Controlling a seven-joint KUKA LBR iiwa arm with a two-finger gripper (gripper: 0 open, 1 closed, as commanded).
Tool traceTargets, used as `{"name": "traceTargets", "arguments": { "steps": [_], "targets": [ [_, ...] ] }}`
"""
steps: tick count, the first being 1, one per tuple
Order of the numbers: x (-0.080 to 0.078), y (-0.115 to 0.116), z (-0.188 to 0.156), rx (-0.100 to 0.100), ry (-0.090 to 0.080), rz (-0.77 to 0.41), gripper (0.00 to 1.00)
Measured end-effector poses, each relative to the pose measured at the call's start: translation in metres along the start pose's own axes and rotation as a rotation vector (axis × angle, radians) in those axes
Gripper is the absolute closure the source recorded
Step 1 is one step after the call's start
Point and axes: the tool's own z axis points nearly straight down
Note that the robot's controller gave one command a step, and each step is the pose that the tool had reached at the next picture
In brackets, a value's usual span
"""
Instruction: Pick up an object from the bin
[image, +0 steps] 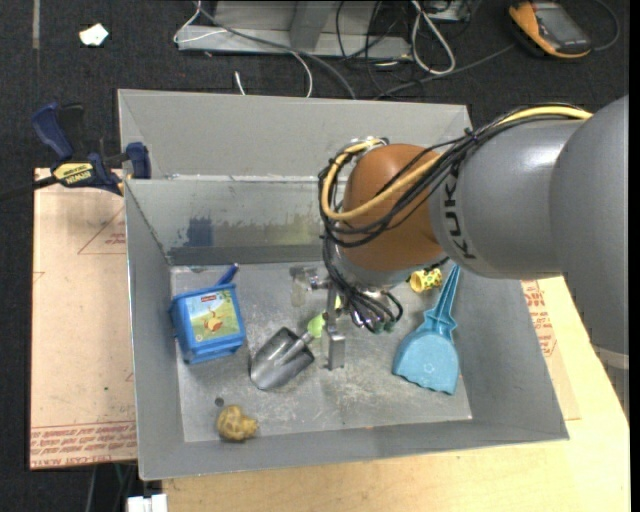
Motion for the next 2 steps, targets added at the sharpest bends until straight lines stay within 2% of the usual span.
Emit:
{"name": "traceTargets", "arguments": {
  "steps": [1,2],
  "targets": [
    [0.061,-0.031,0.048,0.002,0.003,-0.055,0.00],
    [0.045,-0.005,0.045,-0.003,-0.001,0.186,1.00]
  ]
}}
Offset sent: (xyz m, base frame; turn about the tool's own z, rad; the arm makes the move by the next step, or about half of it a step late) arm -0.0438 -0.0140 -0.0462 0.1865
